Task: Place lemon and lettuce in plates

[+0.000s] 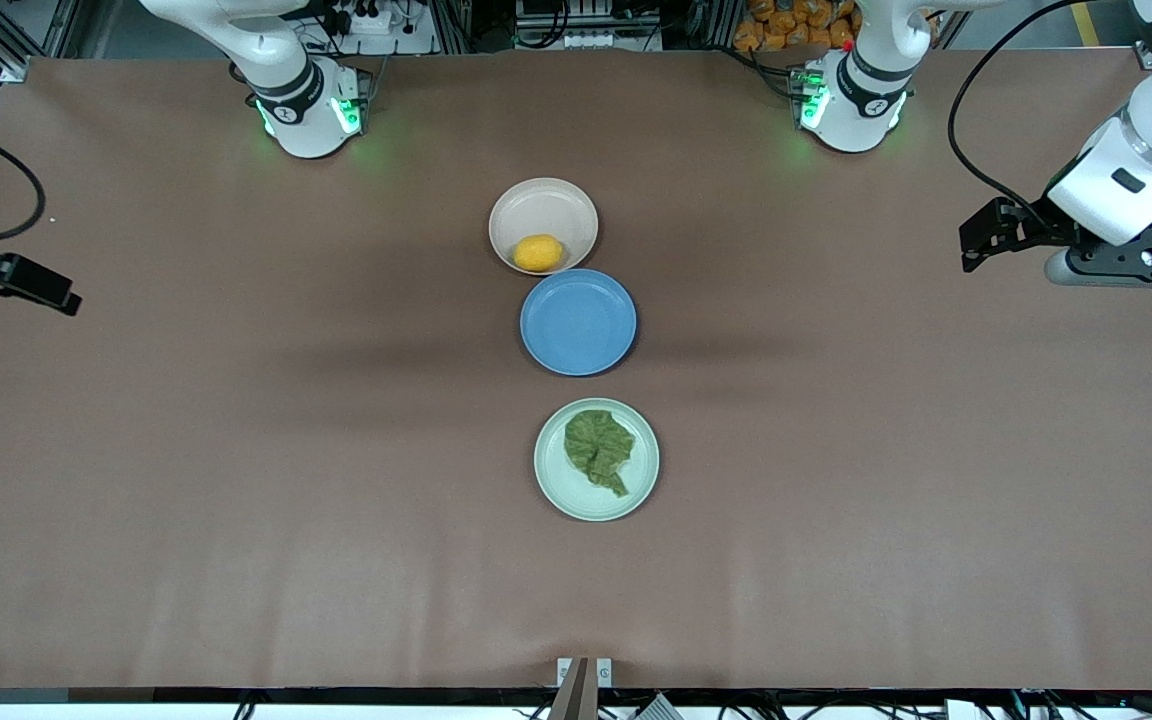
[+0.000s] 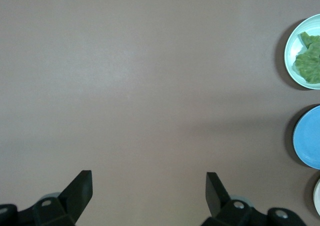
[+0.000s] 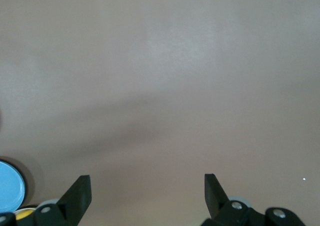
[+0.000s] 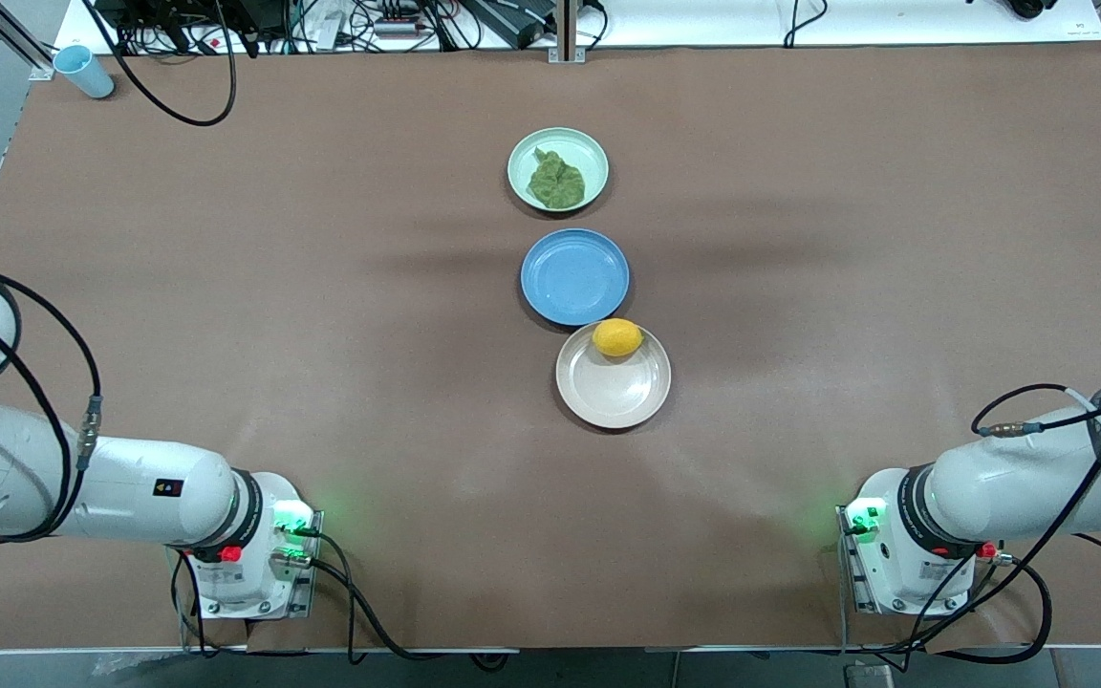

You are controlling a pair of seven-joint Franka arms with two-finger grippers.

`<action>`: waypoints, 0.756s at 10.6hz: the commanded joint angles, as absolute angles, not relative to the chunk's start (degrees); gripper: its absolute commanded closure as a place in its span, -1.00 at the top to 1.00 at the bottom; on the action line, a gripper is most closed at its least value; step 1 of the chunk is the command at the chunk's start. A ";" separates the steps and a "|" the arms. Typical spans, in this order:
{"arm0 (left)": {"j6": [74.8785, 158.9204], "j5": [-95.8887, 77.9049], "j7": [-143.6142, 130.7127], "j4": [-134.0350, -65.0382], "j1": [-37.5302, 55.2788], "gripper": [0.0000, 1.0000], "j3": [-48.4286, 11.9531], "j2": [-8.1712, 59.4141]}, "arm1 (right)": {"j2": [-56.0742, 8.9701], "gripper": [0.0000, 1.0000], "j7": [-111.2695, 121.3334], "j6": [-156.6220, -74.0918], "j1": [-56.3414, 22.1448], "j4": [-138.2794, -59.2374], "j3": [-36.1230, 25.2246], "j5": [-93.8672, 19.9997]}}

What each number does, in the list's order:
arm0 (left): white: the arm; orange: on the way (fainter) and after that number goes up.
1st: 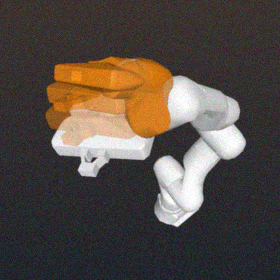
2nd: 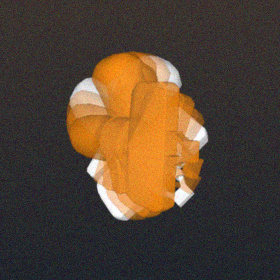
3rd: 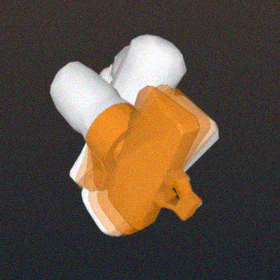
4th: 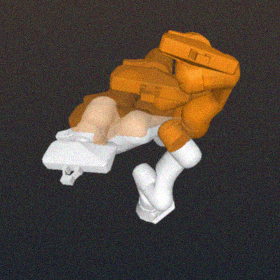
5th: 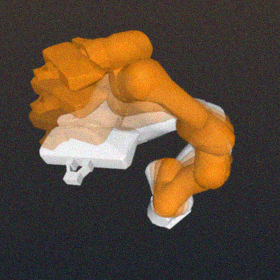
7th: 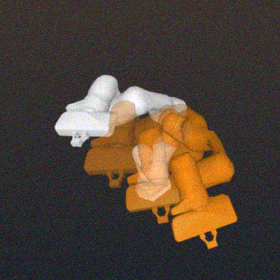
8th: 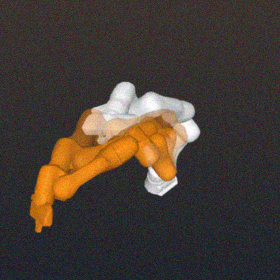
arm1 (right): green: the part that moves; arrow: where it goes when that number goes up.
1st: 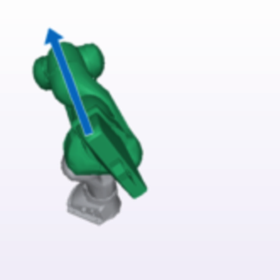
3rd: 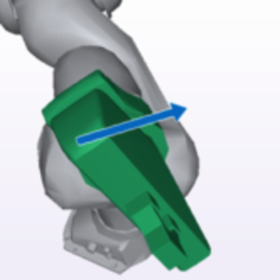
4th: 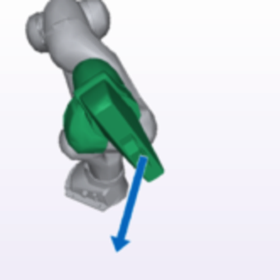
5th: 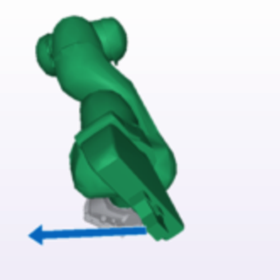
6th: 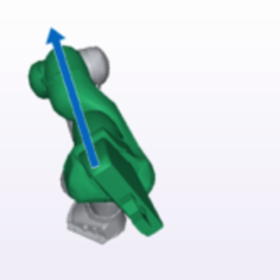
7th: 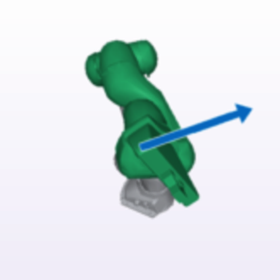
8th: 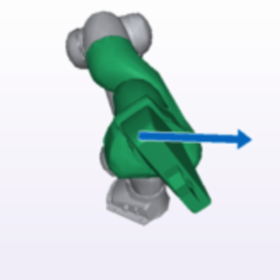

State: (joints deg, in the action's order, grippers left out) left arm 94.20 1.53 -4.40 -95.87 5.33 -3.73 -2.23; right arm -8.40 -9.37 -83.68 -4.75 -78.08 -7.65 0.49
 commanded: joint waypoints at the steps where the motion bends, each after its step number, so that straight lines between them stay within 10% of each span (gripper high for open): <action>1: 93.08 0.44 -2.81 -95.36 5.01 1.00 -3.69 -2.64 | -5.98 1.00 -7.91 -82.79 -2.72 -80.95 -6.94 0.62; 8: 93.08 0.35 -2.81 -95.27 5.01 1.00 -3.60 -2.64 | -5.01 1.00 -7.65 -82.35 -2.99 -80.77 -6.59 0.18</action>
State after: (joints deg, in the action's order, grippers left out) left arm 94.20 1.53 -4.40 -95.86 5.33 -3.67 -2.23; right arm -7.28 -8.28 -82.71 -3.31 -79.28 -7.20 0.41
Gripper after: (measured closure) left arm 0.000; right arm 0.000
